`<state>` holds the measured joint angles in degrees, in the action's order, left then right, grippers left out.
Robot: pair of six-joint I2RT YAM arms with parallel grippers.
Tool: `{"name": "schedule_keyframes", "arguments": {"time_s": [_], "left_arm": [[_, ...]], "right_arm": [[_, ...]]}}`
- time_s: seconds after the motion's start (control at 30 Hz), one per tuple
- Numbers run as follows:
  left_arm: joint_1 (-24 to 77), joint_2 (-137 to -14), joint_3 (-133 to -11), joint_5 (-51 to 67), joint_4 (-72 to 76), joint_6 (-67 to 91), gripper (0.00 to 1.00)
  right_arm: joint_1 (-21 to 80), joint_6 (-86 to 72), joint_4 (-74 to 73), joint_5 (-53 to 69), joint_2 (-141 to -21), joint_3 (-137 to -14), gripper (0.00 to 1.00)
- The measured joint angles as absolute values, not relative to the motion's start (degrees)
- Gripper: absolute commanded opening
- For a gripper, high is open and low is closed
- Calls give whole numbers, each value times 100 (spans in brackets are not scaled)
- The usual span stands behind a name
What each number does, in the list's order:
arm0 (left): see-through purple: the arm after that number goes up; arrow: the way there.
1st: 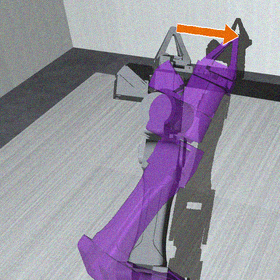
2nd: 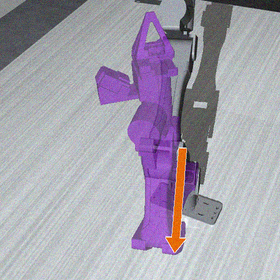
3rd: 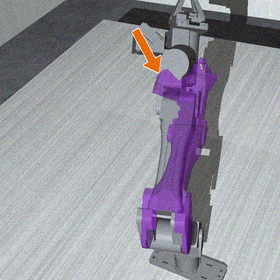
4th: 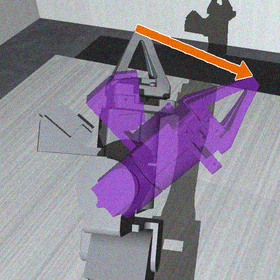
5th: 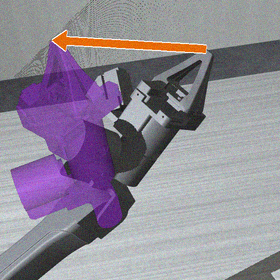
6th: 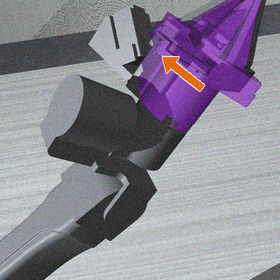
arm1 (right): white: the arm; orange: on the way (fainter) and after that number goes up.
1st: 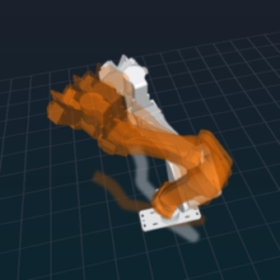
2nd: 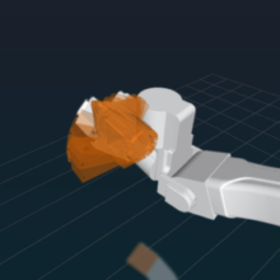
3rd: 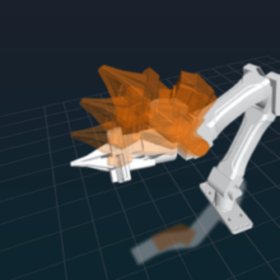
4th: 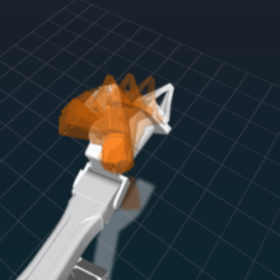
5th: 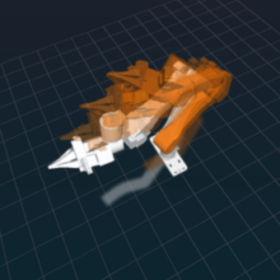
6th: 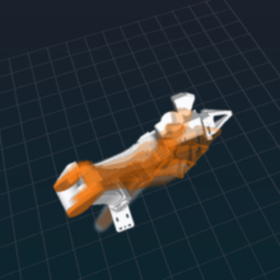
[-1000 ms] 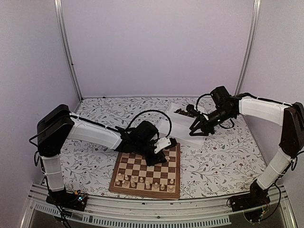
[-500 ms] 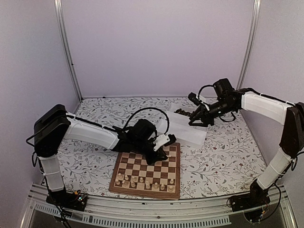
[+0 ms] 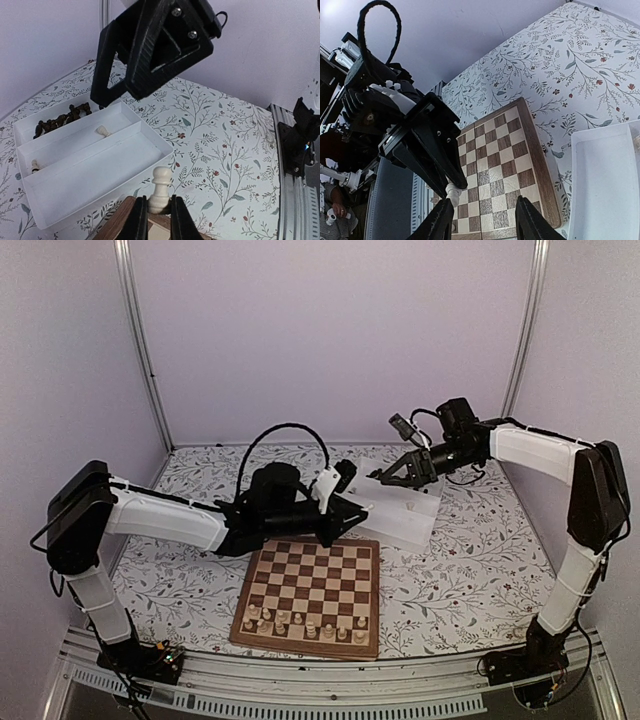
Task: Set up the chess pieces on the board
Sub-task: Place the chess piece on the chessboard.
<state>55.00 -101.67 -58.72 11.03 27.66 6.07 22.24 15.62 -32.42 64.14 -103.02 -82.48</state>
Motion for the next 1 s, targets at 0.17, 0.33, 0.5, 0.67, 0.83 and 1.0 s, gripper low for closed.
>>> {"name": "schedule_keyframes", "arguments": {"time_s": [0.17, 0.33, 0.5, 0.67, 0.83, 1.0], "left_arm": [[5500, -10171, -5885, 1074, 2963, 694, 9], [5500, -10173, -5911, 1052, 3072, 720, 9], [5500, -10175, -5913, 1002, 3092, 727, 10], [5500, -10191, -5913, 976, 3107, 742, 9], [5500, -10193, -5913, 974, 3118, 760, 10], [5498, -10193, -5913, 956, 3181, 762, 10]], "right_arm": [[2414, 1409, -3240, 6622, -10333, -8232, 43], [2670, 1387, -3256, 6759, -10333, -8130, 36], [2740, 1389, -3253, 6838, -10335, -8128, 33], [2738, 1389, -3253, 6897, -10335, -8097, 29], [2740, 1406, -3251, 6917, -10335, -8064, 28], [2753, 1413, -3256, 6914, -10335, -8009, 25]]}}
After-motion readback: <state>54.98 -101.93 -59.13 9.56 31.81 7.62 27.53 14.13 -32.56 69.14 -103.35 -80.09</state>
